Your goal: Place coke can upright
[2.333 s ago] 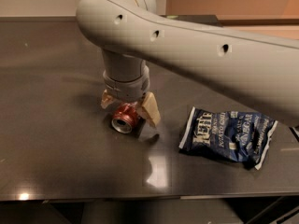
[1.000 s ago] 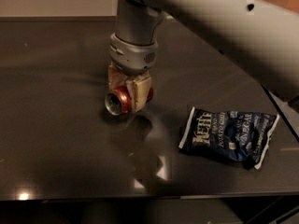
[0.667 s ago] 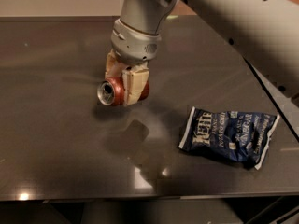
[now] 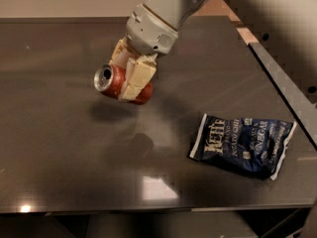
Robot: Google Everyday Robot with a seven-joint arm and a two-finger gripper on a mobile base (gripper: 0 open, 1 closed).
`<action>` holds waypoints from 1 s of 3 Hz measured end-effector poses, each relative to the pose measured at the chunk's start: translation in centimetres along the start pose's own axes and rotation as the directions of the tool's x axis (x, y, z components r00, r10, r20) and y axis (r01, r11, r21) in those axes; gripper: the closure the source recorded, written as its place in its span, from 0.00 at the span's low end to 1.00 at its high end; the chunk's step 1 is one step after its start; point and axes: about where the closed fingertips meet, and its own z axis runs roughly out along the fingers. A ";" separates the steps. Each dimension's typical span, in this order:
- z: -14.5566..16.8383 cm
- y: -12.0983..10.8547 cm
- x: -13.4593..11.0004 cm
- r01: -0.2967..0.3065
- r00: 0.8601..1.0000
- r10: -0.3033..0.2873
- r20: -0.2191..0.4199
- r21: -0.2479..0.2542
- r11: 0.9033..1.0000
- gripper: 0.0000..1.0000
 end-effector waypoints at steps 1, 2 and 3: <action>-0.4 -0.3 -0.9 -0.054 0.987 0.049 0.156 0.027 0.998 1.00; -0.3 -0.6 -1.2 -0.097 0.948 0.077 0.310 0.048 0.994 1.00; 0.4 -0.9 -1.0 -0.145 0.894 0.112 0.435 0.044 0.988 1.00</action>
Offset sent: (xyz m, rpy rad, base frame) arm 0.0065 0.0048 0.0156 0.4681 0.2599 -0.1197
